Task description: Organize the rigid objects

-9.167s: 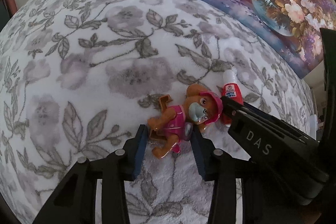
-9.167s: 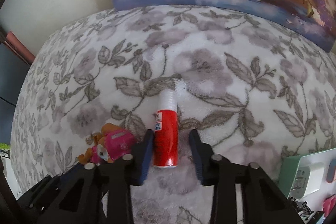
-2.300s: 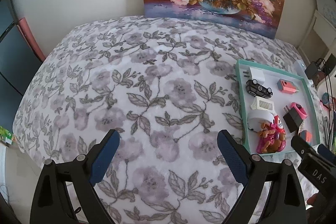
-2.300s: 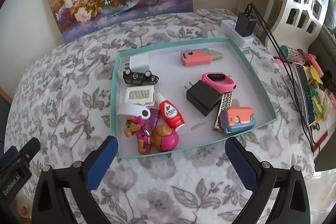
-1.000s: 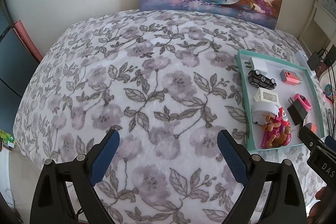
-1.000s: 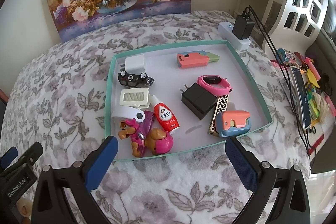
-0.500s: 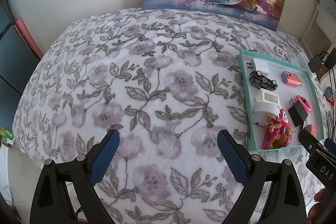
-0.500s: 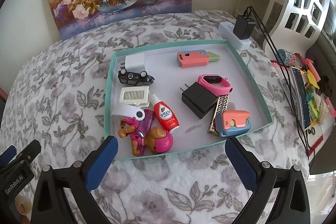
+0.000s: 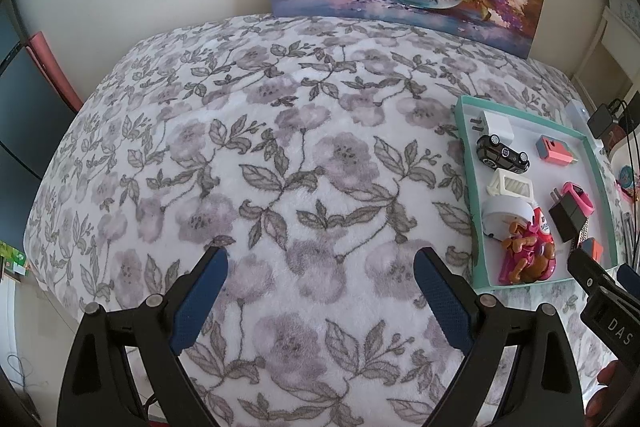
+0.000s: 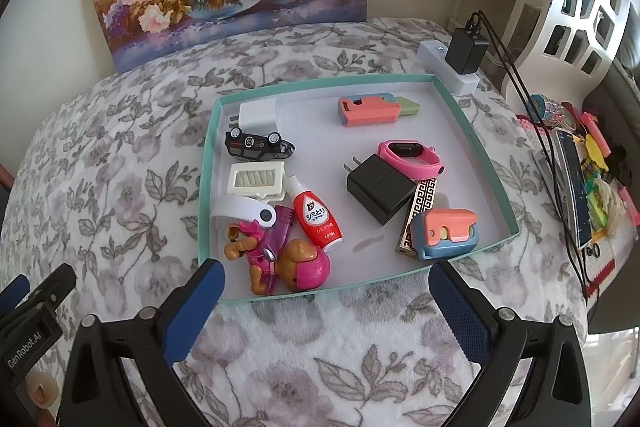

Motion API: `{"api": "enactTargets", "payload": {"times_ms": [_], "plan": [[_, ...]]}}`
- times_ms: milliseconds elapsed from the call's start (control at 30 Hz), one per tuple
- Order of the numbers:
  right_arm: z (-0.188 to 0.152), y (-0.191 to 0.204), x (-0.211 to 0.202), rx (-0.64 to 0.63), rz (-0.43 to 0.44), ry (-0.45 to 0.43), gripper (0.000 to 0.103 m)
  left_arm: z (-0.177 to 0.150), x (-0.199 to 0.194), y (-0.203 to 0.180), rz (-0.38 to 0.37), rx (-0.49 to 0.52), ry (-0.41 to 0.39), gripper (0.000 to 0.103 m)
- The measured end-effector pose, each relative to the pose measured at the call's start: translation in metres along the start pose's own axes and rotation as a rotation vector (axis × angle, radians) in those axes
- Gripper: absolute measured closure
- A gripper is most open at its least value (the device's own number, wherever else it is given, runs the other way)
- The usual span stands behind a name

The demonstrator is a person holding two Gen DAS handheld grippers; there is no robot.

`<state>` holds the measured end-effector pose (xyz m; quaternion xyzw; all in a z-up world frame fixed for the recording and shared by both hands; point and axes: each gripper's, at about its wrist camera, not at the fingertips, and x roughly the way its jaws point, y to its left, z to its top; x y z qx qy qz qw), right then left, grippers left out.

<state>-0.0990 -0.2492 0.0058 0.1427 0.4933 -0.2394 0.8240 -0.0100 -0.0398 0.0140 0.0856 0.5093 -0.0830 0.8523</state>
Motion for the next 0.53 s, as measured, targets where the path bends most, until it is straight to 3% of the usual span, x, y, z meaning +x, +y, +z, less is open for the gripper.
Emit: {"api": "enactTargets", "payload": {"times_ms": [533], "plan": [[-0.0004,0.0004,0.0009,-0.007,0.0,0.005,0.0,0.0003,-0.0004,-0.0024,0.005,-0.005,-0.001,0.009]]}}
